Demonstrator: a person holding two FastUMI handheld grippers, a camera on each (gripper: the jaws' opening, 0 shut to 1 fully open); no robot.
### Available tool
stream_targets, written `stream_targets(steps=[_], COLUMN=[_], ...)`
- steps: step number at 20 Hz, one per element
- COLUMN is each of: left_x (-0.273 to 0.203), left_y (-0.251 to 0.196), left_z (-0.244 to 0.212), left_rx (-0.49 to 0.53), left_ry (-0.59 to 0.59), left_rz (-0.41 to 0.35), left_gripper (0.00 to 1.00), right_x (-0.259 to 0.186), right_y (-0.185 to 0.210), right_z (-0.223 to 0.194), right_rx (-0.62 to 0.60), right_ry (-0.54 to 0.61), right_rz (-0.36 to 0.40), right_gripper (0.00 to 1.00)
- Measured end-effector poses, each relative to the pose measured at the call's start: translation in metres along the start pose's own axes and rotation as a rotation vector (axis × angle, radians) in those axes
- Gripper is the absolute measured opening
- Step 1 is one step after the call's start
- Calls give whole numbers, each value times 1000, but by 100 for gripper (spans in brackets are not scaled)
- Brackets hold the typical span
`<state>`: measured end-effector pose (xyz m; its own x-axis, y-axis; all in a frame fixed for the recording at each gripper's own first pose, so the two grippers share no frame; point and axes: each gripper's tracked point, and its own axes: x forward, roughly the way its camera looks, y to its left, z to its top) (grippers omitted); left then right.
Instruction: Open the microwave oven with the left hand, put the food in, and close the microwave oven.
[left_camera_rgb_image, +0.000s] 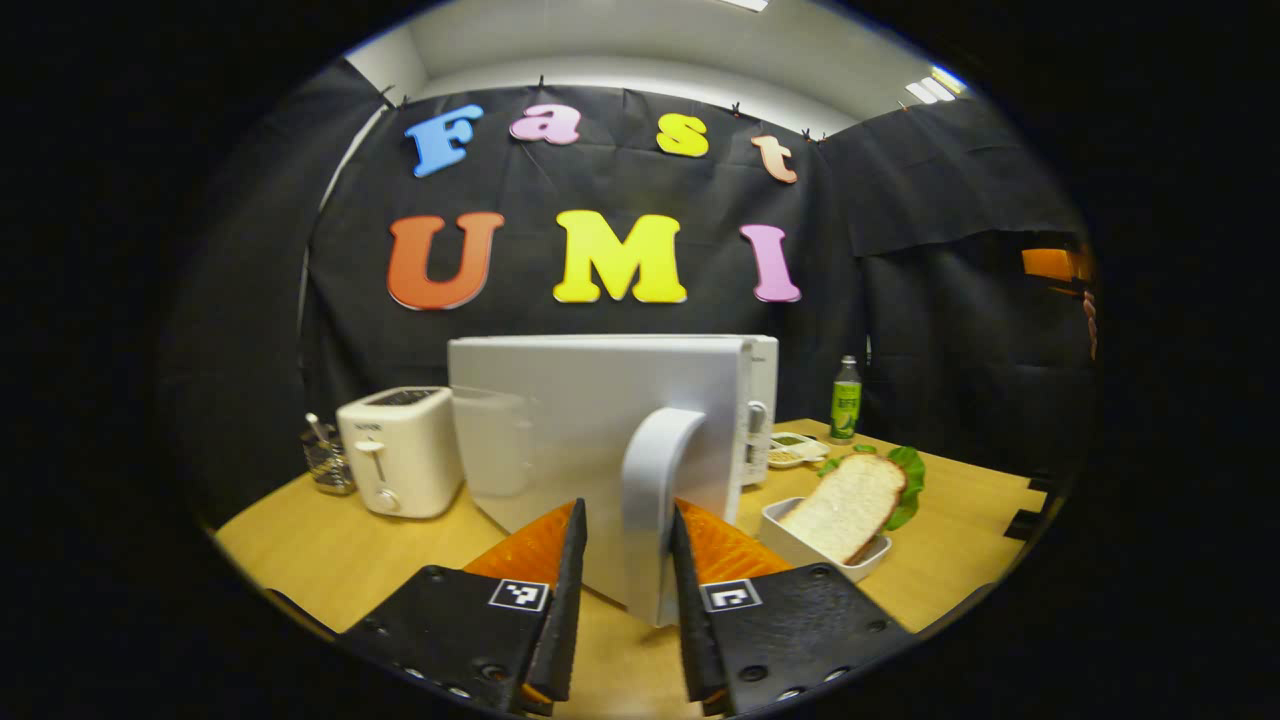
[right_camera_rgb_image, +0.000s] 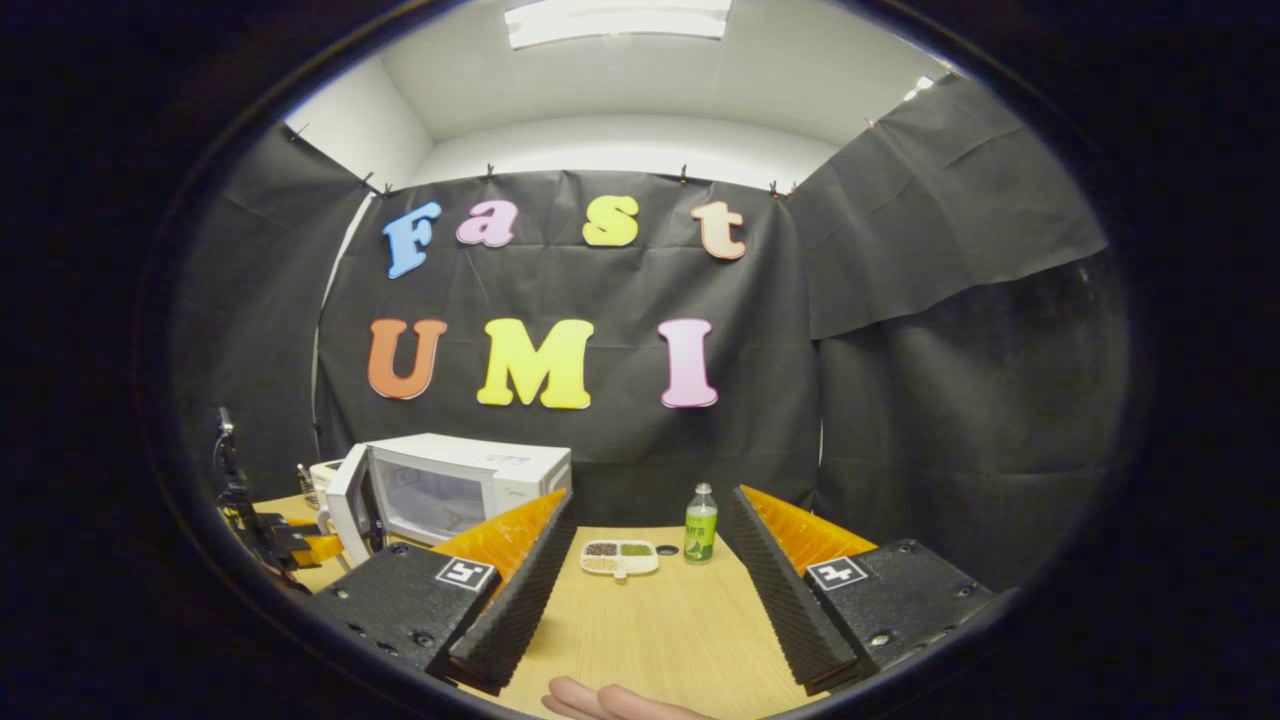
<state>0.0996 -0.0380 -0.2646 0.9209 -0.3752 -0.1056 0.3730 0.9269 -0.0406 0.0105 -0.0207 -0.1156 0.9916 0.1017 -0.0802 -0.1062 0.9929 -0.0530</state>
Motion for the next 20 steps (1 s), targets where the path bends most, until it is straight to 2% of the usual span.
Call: stream_targets(steps=[1,2,3,4,5,6,8,9,12,14,17,18,19,20], left_x=[-10,-17,-23,-32,-41,-51,-73,-84,-121,-143,-161,-164,-165,-166], left_y=[8,20,29,37,48,58,77,87,111,114,105,102,98,95], left_z=[5,10,11,10,11,12,15,15,12,20,44,53,57,64], left_rx=[-2,-10,-21,-25,-20,-15,-15,-17,-5,-12,-55,-76,-88,-86], left_ry=[-14,-24,-26,-13,-7,1,15,33,115,145,102,89,84,79], left_rz=[12,28,42,61,92,120,175,213,345,398,414,417,415,413], left_gripper=[44,43,43,46,44,59,72,93,94,94,94,94,94,94], right_x=[-2,-5,-6,-9,-9,-9,-9,-8,0,10,31,39,46,54], right_y=[3,7,10,15,18,22,27,29,33,31,35,38,42,47], right_z=[2,3,3,4,4,4,3,3,2,-2,-4,-8,-13,-18], right_rx=[-6,-12,-14,-14,-17,-21,-37,-45,-78,-114,-164,-180,-192,-199], right_ry=[-4,-5,-6,-5,-2,4,15,19,48,79,106,125,150,178], right_rz=[3,5,9,14,21,28,36,38,45,34,41,54,75,102], right_gripper=[92,92,98,98,98,98,98,98,98,98,99,100,96,100])
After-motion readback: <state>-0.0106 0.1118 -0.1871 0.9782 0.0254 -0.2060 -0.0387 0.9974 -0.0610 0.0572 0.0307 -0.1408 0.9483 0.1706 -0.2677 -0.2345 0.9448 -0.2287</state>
